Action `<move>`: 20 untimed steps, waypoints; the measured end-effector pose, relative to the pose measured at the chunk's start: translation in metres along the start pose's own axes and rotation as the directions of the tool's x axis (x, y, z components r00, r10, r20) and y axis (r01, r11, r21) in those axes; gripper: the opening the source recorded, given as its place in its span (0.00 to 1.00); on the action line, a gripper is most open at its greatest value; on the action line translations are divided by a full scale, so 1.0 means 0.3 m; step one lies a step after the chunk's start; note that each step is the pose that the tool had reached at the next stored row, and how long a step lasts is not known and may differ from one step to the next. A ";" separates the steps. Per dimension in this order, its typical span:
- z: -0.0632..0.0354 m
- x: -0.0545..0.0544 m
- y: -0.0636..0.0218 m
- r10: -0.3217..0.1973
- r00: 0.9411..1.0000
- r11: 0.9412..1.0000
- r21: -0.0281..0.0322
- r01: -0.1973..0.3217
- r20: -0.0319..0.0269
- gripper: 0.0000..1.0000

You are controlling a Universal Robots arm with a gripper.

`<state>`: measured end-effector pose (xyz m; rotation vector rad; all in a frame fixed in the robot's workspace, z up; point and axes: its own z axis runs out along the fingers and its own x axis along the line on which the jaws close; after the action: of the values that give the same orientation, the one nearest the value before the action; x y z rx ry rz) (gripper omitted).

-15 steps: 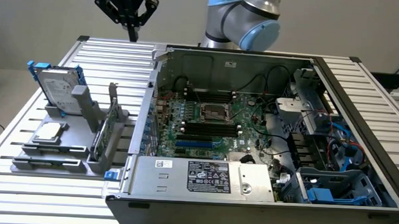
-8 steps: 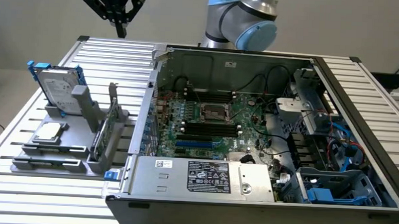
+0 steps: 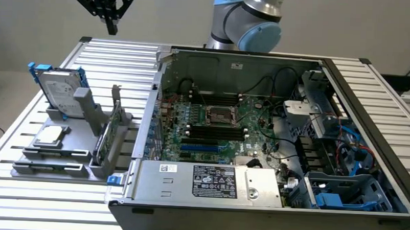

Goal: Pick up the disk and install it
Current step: 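Reach for the disk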

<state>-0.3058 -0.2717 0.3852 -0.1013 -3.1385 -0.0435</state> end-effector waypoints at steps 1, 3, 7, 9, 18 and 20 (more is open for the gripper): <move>0.000 0.014 0.007 0.000 1.000 1.000 0.002 0.000 -0.002 0.11; 0.001 0.041 0.018 0.000 1.000 1.000 0.006 0.000 -0.005 0.11; 0.001 0.101 0.037 0.000 1.000 1.000 0.015 0.000 -0.007 0.11; 0.002 0.131 0.044 0.000 1.000 1.000 0.019 0.000 -0.007 0.11; 0.006 0.268 0.050 0.000 1.000 1.000 0.028 0.000 -0.006 0.11; 0.009 0.299 0.048 0.000 1.000 1.000 0.028 0.000 -0.006 0.11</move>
<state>-0.3944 -0.2516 0.3829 -0.1013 -3.1318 -0.0001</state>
